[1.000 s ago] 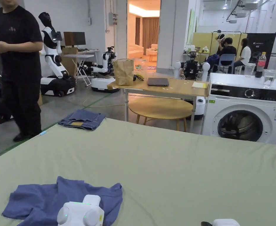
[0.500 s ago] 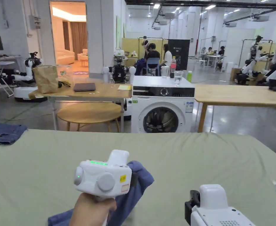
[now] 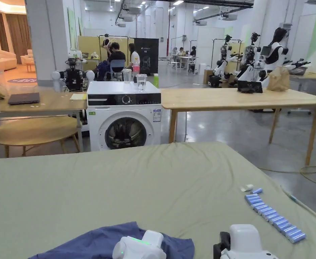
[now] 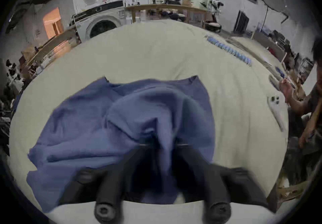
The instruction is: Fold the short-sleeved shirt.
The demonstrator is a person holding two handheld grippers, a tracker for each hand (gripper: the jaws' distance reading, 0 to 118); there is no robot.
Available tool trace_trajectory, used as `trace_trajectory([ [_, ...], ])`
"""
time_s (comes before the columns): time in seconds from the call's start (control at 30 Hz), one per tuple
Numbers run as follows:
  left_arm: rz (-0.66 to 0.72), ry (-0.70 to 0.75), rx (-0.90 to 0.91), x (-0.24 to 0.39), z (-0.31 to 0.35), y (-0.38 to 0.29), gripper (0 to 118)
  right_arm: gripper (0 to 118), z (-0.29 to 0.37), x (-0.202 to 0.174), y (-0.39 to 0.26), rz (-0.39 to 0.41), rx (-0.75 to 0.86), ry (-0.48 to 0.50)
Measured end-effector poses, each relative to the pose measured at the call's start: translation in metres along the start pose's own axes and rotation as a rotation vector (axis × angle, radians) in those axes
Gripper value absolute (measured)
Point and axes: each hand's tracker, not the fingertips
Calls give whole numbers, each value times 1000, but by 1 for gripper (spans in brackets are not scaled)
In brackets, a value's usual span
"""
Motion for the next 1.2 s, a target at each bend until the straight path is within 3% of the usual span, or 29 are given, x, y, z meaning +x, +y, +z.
trace_trajectory([
  [0.03, -2, -7, -4, -1, 7, 0, 98, 0, -2, 0, 0, 2, -4, 2],
  [0.07, -15, -5, -9, -2, 16, -2, 103, 0, -4, 0, 0, 5, -7, 3],
  [0.23, 12, 52, 243, -38, 125, -24, 103, 0, 1, -19, 10, 8, 3, 65],
  [0.37, 67, 218, 437, -81, 238, -68, 104, 0, 12, -53, 18, 25, 35, 141],
  [0.47, 148, 337, 493, -119, 305, -109, 103, 0, 20, -82, 23, 11, 57, 222],
  [0.6, 227, 493, 499, -163, 354, -159, 102, 0, 30, -121, 23, 51, 80, 261],
  [0.63, 251, 517, 488, -175, 360, -170, 91, 0, 31, -128, 22, 47, 81, 274],
  [0.67, 273, 500, 458, -187, 364, -177, 34, 0, 33, -135, 21, 39, 79, 288],
  [0.7, 297, 477, 407, -193, 362, -176, 0, 0, 33, -139, 21, 34, 74, 299],
  [0.73, 363, 521, 322, -203, 359, -181, 0, 0, 34, -145, 19, 36, 70, 303],
  [0.77, 324, 512, 383, -210, 360, -178, 0, 0, 34, -148, 18, 44, 68, 308],
  [0.87, 355, 508, 349, -238, 344, -171, 0, 0, 32, -153, 13, 68, 59, 308],
  [1.13, 402, 427, 113, -319, 238, -169, 0, 0, 5, -127, 4, 72, 15, 244],
  [1.17, 408, 436, 99, -328, 224, -168, 32, 0, 0, -123, 3, 70, 6, 234],
  [1.2, 415, 455, 84, -336, 212, -166, 72, 0, -5, -117, 2, 68, -2, 227],
])
